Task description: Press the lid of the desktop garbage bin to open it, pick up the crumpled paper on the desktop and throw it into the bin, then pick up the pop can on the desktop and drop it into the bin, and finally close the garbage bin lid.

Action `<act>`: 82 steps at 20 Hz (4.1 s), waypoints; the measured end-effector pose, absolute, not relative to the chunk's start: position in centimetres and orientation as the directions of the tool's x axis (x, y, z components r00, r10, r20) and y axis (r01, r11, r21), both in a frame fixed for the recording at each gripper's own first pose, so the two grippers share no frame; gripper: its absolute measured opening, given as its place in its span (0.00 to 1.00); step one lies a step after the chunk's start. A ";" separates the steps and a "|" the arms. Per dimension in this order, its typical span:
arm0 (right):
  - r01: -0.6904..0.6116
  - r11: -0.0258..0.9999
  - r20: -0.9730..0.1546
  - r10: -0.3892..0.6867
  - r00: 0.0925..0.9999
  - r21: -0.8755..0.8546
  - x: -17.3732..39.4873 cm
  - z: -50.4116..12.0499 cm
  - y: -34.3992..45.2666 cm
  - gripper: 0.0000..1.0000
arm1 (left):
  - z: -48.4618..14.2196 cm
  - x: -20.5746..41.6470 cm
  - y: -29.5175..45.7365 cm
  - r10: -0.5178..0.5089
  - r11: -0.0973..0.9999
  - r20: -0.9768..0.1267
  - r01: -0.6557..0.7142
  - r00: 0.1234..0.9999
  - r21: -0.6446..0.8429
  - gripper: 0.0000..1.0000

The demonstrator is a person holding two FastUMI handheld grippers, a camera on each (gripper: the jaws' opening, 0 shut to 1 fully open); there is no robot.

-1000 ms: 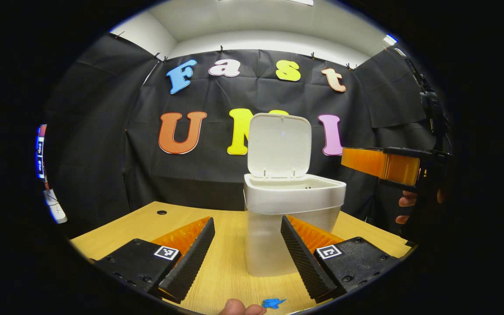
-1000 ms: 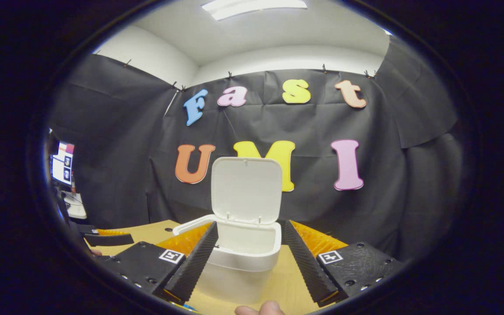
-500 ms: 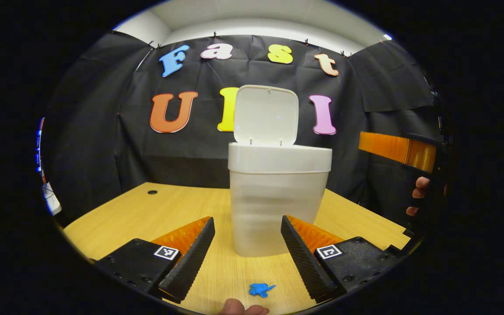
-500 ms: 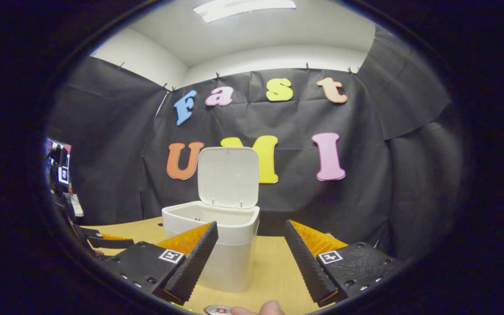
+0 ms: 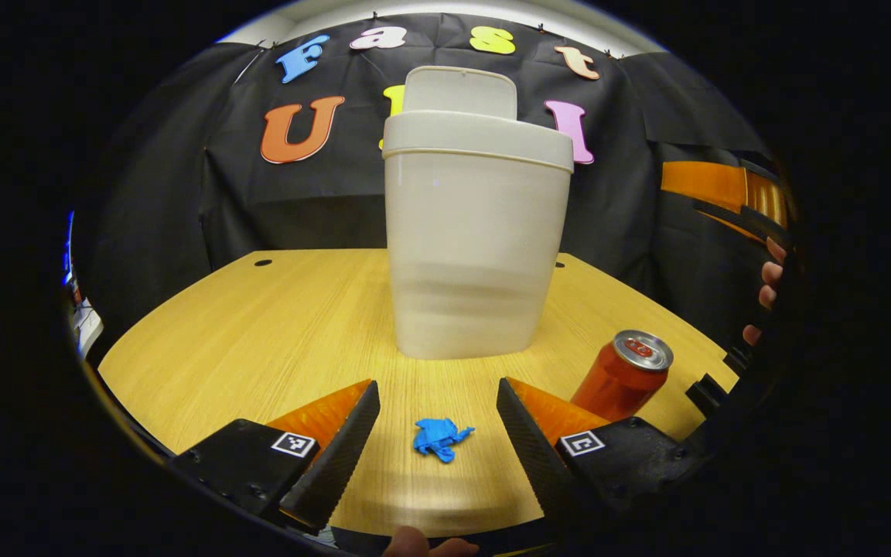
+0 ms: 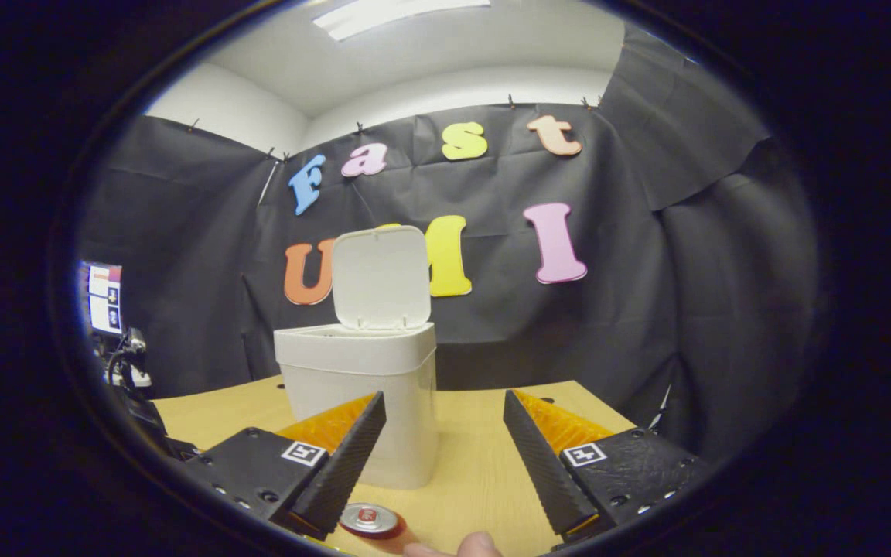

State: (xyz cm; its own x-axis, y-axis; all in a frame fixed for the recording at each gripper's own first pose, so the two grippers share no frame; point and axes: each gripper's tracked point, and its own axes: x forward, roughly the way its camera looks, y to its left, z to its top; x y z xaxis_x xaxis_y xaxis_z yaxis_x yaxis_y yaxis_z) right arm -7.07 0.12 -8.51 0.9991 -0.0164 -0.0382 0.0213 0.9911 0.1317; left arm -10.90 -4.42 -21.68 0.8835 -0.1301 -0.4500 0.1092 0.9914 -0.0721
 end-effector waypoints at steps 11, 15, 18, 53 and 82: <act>0.025 0.987 -0.093 -0.010 0.996 0.157 -8.3 -12.1 -1.2 0.96 | -26.8 -11.8 -5.3 -0.104 0.994 -0.559 0.059 0.822 -0.097 0.97; 0.047 0.986 -0.112 -0.029 0.993 0.160 -8.8 -13.7 -2.0 0.96 | -27.4 -11.3 -4.8 -0.079 0.997 -0.559 0.066 0.825 -0.043 0.85; 0.061 0.984 -0.129 -0.040 0.991 0.165 -9.2 -14.5 -2.5 0.96 | -27.5 -11.3 -4.7 -0.058 0.998 -0.557 0.058 0.828 -0.018 0.78; -0.031 0.999 -0.276 0.038 0.960 0.029 -11.4 -21.4 8.2 0.96 | -14.5 -7.1 0.6 -0.013 0.996 -0.251 -0.009 0.968 -0.084 0.24; -0.057 0.994 -0.428 0.091 0.899 0.091 -9.7 -26.4 6.5 0.79 | 0.8 1.0 -2.7 -0.114 0.992 0.027 0.115 0.993 -0.051 0.24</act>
State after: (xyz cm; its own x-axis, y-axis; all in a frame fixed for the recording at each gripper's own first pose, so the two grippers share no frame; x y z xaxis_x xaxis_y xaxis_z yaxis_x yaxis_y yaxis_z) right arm -9.74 6.50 -26.40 0.8991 0.0910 -0.4283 -0.0575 0.9942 0.0906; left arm 1.05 -2.75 0.77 0.9931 -0.1141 0.0268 0.1153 0.9920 -0.0508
